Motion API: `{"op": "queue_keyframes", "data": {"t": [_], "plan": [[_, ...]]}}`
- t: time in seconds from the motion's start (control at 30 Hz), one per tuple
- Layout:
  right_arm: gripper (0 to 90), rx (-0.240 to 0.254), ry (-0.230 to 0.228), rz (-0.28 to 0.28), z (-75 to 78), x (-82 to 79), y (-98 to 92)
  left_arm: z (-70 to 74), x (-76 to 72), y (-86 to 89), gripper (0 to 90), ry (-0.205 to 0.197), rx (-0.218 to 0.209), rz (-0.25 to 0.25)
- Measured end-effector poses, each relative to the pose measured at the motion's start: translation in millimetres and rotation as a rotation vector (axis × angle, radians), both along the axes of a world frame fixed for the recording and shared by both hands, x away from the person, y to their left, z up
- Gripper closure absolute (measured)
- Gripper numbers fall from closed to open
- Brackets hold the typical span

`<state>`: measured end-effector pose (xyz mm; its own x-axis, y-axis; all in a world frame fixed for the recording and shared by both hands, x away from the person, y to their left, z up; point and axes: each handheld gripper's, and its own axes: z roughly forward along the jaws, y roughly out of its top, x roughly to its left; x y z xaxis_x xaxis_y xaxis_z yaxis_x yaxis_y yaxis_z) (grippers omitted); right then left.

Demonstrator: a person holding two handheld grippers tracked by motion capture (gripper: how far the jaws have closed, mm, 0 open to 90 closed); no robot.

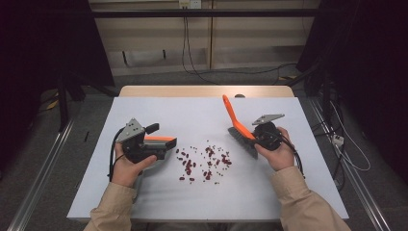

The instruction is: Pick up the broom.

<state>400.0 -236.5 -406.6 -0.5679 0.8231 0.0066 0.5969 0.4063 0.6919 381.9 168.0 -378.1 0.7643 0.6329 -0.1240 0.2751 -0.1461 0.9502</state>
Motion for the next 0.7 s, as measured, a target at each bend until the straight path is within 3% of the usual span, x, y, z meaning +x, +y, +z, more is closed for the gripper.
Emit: {"op": "queue_keyframes", "data": {"t": [0.17, 0.47, 0.7], "plan": [[70.2, -0.020, -0.014, 0.013, -4.9, 4.2, 10.6, -2.9, -0.5, 3.7, 10.0, 0.007, 0.002, 0.006], [68.7, 0.043, -0.022, -0.009, -10.7, 8.0, 10.2, -3.7, -0.8, 5.1, 10.4, 0.006, 0.002, 0.010], [59.2, 0.100, -0.008, -0.026, -16.6, 9.3, 8.1, -3.9, -0.8, 5.7, 10.4, 0.003, 0.006, 0.013]]}}
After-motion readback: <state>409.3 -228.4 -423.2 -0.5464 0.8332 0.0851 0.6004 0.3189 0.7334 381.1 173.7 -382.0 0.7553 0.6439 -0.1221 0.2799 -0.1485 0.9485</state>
